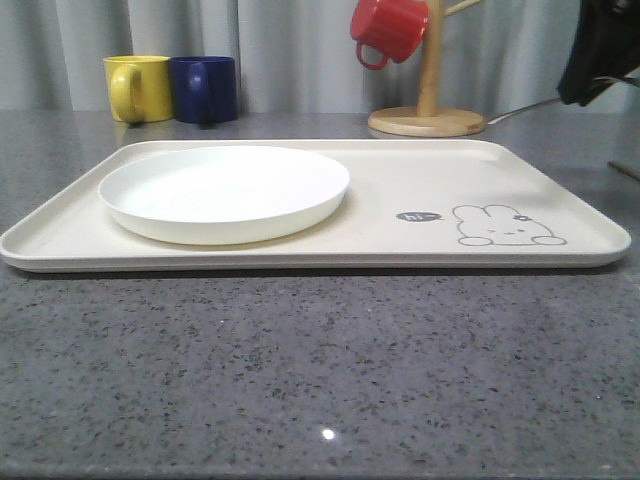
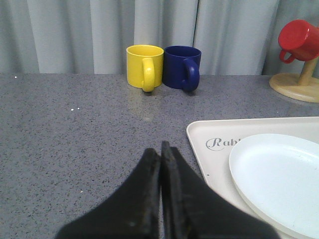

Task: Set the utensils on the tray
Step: 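Carry the fork with the right gripper onto the tray beside the plate and release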

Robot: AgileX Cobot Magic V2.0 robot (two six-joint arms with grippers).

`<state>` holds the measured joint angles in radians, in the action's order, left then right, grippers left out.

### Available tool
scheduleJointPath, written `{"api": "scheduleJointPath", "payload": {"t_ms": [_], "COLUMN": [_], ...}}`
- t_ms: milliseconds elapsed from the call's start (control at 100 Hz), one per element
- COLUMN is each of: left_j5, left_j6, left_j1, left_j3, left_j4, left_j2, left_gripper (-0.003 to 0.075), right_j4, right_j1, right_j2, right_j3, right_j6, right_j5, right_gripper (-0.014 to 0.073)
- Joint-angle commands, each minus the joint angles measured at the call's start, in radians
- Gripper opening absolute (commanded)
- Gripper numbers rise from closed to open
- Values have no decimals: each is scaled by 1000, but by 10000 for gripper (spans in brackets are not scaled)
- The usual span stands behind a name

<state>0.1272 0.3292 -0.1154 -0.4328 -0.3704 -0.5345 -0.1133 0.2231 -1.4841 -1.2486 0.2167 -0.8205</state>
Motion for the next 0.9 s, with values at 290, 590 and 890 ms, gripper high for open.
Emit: {"api": "scheduleJointPath", "payload": {"t_ms": [290,590,890], "left_j5": [-82,-82,-82], "left_j6": [0,0,0], "left_j1": [1,1,1], "left_j3": [-26,-26,-26], "left_j4": [-11,-11,-11], "left_j2": [-3,-3,-3], "left_gripper": [-18,-18,-18], "right_j4": [165,365,367], "right_j1": [228,346,386], "right_j2": [-20,-97,-151], "right_j3": [-31,-30,-30], "right_j6": [325,566,612], "right_j5": [163,177,186], "right_gripper": [55,55,55]}}
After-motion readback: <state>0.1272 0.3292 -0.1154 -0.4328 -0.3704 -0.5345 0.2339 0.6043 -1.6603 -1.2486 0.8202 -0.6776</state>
